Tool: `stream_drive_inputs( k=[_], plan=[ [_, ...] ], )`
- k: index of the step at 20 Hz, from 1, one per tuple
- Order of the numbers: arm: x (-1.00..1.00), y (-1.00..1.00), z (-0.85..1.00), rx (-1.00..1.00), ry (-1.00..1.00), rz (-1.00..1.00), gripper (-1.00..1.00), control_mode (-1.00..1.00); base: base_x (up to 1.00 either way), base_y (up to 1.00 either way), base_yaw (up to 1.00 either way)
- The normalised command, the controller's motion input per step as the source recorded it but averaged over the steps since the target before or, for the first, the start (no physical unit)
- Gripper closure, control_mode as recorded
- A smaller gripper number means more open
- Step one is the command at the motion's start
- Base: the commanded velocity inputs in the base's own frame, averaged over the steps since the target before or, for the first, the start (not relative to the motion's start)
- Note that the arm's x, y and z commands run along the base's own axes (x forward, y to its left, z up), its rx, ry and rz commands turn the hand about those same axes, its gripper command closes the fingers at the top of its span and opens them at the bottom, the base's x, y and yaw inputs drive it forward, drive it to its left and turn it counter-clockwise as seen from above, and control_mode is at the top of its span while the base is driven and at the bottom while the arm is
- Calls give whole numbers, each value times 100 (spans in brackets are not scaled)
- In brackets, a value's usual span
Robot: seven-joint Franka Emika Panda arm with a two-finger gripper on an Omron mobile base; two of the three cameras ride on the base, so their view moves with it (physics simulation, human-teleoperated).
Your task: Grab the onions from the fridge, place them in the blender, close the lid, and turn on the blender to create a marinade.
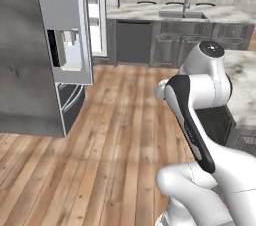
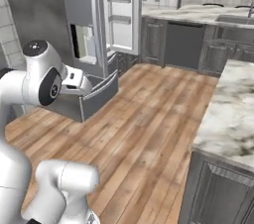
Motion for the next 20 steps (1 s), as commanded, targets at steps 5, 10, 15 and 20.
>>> stream_drive_inputs(
  k=[5, 10, 15, 20],
  plan=[
    [0, 0, 0, 0, 0, 0, -100, 100, 67, 70, -34],
    [0, 0, 0, 0, 0, 0, -100, 100, 75, 47, -32],
    [0, 0, 0, 0, 0, 0, -100, 100, 89, 20, -28],
    [0, 0, 0, 0, 0, 0, -100, 100, 100, 1, -20]
  ],
)
